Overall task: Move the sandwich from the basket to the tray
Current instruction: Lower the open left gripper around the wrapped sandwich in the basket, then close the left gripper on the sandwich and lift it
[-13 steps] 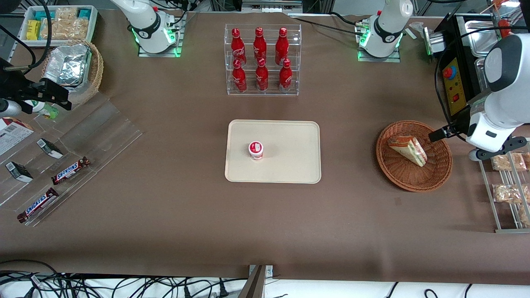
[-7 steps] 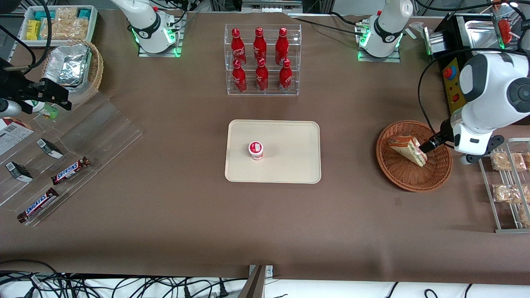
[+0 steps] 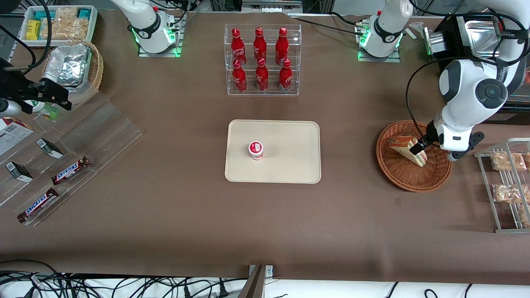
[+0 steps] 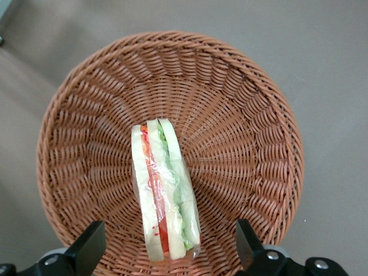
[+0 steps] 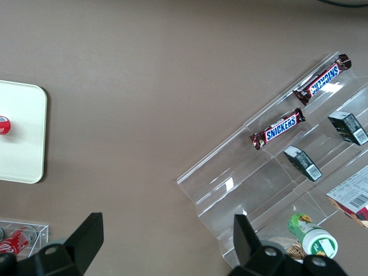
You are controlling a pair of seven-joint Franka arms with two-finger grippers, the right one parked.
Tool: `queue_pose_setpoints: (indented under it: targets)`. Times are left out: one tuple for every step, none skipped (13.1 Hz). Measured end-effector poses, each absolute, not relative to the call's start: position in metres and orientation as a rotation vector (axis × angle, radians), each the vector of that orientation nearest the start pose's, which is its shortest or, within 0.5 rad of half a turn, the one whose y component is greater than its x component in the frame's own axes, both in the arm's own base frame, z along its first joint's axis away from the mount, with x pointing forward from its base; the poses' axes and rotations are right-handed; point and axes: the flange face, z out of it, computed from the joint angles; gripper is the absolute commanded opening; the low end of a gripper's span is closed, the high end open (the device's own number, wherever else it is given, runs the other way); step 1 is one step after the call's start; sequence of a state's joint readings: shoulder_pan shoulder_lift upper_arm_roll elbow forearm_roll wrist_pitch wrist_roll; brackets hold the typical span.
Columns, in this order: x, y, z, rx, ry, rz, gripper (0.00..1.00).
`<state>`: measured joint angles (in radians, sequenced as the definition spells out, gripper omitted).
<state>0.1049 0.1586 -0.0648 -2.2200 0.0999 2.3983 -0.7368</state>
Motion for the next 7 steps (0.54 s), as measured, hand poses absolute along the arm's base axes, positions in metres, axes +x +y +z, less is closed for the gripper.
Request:
queue_pose_setpoints:
  targets:
    - [0.544, 0.022, 0.298, -2.897, -1.099, -0.071, 1.00]
    - [0.543, 0.022, 0.289, -2.896, -1.118, -0.083, 1.00]
    - [0.540, 0.021, 0.279, -2.899, -1.126, -0.090, 1.00]
    - [0.538, 0.020, 0.269, -2.904, -1.129, -0.101, 1.00]
    - [0.535, 0.019, 0.260, -2.909, -1.130, -0.109, 1.00]
    - [0.532, 0.019, 0.252, -2.913, -1.131, -0.113, 1.00]
    - [0.529, 0.018, 0.245, -2.916, -1.133, -0.114, 1.00]
